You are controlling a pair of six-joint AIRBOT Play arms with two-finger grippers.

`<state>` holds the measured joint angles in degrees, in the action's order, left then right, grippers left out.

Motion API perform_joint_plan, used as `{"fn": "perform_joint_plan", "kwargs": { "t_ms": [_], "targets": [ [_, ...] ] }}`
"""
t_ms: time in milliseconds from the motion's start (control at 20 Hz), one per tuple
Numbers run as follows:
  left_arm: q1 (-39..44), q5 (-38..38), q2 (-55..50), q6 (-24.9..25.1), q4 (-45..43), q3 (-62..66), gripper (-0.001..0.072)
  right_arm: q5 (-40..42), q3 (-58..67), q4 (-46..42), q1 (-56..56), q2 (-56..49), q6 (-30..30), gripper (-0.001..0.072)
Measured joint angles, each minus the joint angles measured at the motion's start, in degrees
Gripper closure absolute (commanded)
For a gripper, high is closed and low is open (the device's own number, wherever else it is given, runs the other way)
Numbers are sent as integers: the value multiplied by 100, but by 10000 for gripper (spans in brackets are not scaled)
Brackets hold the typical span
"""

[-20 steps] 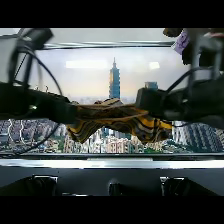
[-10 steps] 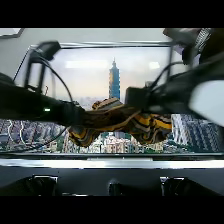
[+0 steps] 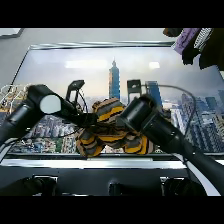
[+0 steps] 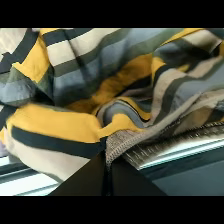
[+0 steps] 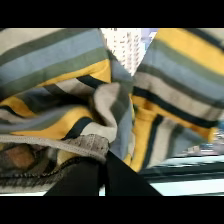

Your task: Fold the clothes and pants, and hang the long-sleeved shirts on hangers.

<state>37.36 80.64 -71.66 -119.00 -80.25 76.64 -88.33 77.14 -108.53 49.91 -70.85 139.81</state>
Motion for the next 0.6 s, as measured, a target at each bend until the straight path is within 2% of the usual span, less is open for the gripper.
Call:
{"fn": "perform_joint_plan", "kwargs": {
  "t_ms": [300,600],
  "targets": [
    [-72,-553,-221,55,114,-452,685,627,-745,227,0,0,612,681],
    [-79,-697,-264,70,136,-522,685,1270,-1102,498,-243,186,986,682]
  ]
}}
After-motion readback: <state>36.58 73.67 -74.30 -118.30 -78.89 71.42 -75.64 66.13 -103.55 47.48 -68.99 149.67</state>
